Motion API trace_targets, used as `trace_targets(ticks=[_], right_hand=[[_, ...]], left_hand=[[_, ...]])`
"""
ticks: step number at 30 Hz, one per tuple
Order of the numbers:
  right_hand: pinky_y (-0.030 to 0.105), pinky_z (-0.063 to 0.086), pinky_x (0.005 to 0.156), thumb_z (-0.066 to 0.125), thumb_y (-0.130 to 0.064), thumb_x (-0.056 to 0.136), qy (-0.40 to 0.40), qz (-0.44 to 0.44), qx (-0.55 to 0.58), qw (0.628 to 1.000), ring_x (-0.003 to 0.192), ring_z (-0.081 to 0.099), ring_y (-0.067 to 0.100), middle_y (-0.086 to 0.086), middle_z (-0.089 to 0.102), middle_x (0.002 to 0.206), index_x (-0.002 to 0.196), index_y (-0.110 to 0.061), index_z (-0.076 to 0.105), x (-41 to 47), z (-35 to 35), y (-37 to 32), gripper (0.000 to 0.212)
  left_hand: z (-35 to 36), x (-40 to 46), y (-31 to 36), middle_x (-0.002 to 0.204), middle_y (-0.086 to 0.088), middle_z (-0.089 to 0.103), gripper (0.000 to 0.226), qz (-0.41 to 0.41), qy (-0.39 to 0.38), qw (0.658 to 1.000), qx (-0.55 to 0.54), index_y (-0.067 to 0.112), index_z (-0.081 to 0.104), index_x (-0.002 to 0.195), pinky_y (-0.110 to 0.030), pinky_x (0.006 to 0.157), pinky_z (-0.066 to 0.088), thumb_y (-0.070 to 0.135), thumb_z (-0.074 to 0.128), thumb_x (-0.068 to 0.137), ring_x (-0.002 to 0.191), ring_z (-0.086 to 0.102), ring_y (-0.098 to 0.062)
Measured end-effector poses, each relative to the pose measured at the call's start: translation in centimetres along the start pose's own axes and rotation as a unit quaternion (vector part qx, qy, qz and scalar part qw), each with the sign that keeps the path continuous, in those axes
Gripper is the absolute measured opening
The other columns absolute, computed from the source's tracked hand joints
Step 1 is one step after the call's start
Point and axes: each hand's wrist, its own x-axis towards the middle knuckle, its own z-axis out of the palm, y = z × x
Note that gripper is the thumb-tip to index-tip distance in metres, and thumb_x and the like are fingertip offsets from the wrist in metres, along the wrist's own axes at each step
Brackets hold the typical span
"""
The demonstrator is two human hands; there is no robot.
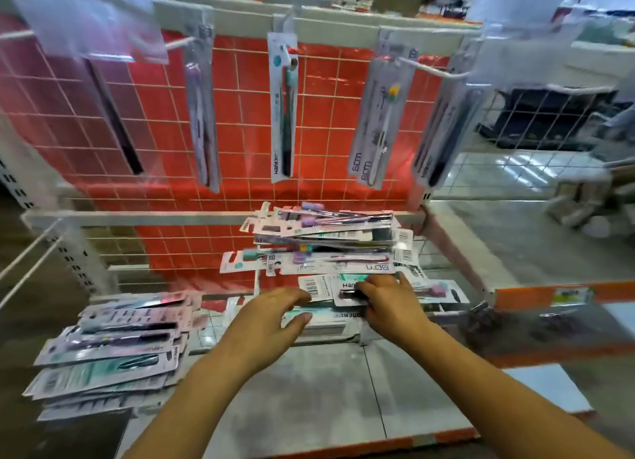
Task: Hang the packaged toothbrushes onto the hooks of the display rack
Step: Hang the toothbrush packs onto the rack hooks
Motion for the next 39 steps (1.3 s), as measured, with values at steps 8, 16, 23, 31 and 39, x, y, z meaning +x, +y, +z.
trace_targets(ticks=[8, 16, 23, 31, 39], right_hand=[[0.031, 0.054, 0.050, 0.074, -0.013, 0.053, 0.184, -0.108, 0.050, 0.976, 0.059, 0.065, 0.024, 0.006, 0.070, 0.072, 0.087, -0.010, 0.073, -2.0, -0.6, 0.6, 0.034], [0.032, 0.048, 0.059, 0.058, -0.011, 0.076, 0.319, -0.222, 0.099, 0.916, 0.072, 0.061, 0.023, 0.004, 0.068, 0.085, 0.099, -0.014, 0.068, -3.0, -2.1, 0.6, 0.026], [0.035, 0.045, 0.080, 0.055, -0.015, 0.089, 0.383, -0.308, 0.131, 0.861, 0.096, 0.059, 0.024, 0.006, 0.065, 0.106, 0.107, -0.020, 0.057, -2.6, -3.4, 0.7, 0.019], [0.042, 0.044, 0.093, 0.059, -0.019, 0.079, 0.416, -0.275, 0.149, 0.854, 0.114, 0.050, 0.025, 0.010, 0.062, 0.118, 0.115, -0.017, 0.054, -1.6, -3.4, 0.7, 0.036], [0.025, 0.041, 0.091, 0.056, -0.005, 0.081, 0.398, -0.203, 0.247, 0.860, 0.104, 0.054, 0.022, 0.016, 0.063, 0.112, 0.115, -0.009, 0.056, 2.6, -2.7, 1.8, 0.034]], left_hand=[[0.5, 1.9, 1.3, 0.114, 0.011, 0.060, 0.030, -0.045, -0.004, 0.995, -0.093, 0.024, 0.058, 0.121, -0.015, 0.085, 0.044, 0.031, 0.056, 0.092, 0.096, 0.056, -0.002], [0.2, 2.9, 4.5, 0.096, 0.007, 0.066, 0.015, -0.119, -0.015, 0.952, -0.281, 0.024, 0.062, 0.099, -0.028, 0.080, 0.053, 0.033, 0.050, 0.094, 0.087, 0.063, -0.009], [-0.4, 3.1, 5.7, 0.104, 0.001, 0.071, 0.055, -0.180, -0.151, 0.840, -0.489, 0.025, 0.053, 0.123, -0.032, 0.089, 0.049, 0.023, 0.075, 0.072, 0.101, 0.066, -0.016], [0.7, 2.7, 4.7, 0.115, -0.016, 0.066, 0.061, -0.177, -0.132, 0.782, -0.583, 0.012, 0.059, 0.118, -0.049, 0.099, 0.043, -0.009, 0.072, 0.062, 0.106, 0.063, -0.030], [1.0, 2.2, 2.2, 0.085, -0.008, 0.073, 0.068, -0.246, 0.054, 0.756, -0.605, 0.004, 0.060, 0.106, -0.025, 0.060, 0.055, -0.018, 0.071, 0.043, 0.073, 0.070, -0.018]])
